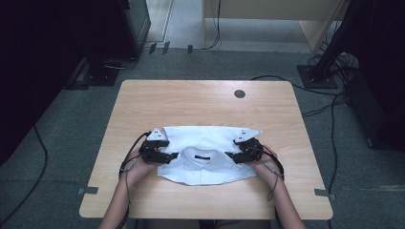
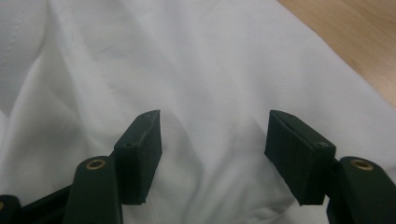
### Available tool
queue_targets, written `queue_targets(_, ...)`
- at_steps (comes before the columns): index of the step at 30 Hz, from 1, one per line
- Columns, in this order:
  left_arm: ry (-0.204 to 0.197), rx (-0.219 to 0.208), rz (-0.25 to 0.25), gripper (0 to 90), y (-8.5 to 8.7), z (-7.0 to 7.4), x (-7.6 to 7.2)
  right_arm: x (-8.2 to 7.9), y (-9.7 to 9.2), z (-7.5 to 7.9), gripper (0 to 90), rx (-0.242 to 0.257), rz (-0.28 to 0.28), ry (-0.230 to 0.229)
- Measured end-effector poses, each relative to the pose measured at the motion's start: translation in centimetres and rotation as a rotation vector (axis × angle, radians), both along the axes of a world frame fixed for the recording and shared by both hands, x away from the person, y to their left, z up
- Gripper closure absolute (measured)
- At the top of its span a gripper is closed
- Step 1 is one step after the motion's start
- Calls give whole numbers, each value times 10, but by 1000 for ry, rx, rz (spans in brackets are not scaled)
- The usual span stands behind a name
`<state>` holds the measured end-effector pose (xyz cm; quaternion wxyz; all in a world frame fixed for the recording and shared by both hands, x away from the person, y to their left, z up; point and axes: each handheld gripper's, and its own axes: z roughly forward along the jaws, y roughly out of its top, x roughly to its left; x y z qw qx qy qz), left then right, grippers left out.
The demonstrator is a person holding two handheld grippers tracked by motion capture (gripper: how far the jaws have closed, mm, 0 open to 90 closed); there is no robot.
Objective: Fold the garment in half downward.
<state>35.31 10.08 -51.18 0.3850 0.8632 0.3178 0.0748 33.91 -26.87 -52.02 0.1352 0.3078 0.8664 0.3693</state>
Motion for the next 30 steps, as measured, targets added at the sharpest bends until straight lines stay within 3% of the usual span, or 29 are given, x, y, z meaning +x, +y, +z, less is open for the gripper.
queue_targets(4,4,-35,-16,279,4,5,-3,-4,-4,7,362,94,23,17)
queue_targets(12,6,-58,-75,279,6,10,-11,-19,1,17,341,139,91,8)
queue_targets(18,18,-58,-103,278,9,9,-14,-27,3,16,329,139,134,12)
queue_targets(23,7,-63,-114,278,12,11,-16,-33,8,13,313,101,164,11)
queue_targets(27,-34,-66,-68,216,14,11,-14,-35,11,11,306,94,167,12)
queue_targets(30,-41,-57,-52,215,13,10,-13,-35,13,8,303,89,162,14)
